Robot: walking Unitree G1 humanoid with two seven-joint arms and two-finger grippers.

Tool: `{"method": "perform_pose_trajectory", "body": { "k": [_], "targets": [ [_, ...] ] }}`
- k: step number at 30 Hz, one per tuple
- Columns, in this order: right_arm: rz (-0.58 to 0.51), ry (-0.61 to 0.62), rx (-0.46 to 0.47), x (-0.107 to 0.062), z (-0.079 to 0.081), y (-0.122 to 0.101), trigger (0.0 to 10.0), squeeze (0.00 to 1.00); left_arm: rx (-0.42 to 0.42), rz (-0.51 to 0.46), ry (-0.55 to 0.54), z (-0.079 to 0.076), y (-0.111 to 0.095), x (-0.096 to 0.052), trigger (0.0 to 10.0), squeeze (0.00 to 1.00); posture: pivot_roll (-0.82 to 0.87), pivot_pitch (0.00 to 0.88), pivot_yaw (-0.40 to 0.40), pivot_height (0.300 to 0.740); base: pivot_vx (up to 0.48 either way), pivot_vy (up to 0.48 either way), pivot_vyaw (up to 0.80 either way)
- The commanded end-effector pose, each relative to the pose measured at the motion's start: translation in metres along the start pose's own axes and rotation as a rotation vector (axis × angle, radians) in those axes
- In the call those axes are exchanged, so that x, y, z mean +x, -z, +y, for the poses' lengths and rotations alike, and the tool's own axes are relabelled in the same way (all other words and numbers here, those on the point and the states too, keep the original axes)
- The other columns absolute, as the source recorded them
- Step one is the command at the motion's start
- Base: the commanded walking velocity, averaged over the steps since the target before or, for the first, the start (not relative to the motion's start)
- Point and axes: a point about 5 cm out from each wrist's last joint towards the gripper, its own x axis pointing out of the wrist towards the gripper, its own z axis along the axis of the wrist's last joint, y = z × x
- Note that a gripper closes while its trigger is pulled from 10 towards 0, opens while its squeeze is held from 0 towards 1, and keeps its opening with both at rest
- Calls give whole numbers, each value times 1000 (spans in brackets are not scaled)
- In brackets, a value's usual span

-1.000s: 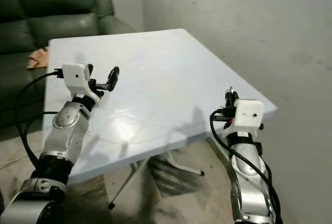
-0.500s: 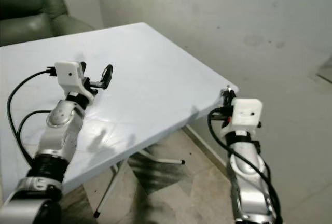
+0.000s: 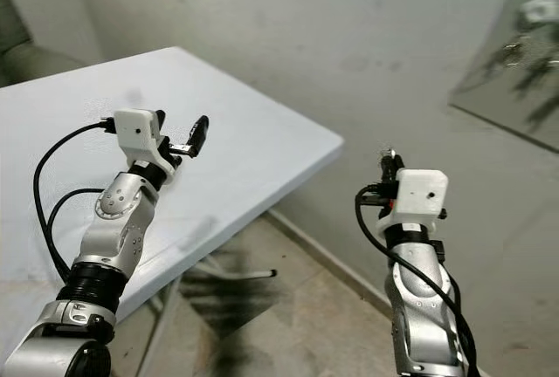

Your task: Hang keys on a hook

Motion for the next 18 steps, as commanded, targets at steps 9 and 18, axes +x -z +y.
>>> {"method": "perform_pose_trajectory", "body": {
  "k": [9,18],
  "targets": [
    [-10,20,0,-1,-2,-3,10000,0,23,-10,23,-2,-4,1,10000,0,-78,17,-5,740,0,0,-694],
    [-11,29,2,-1,-3,-2,10000,0,30,-12,29,-4,-6,3,10000,0,-79,13,1,740,0,0,-696]
  ]
}}
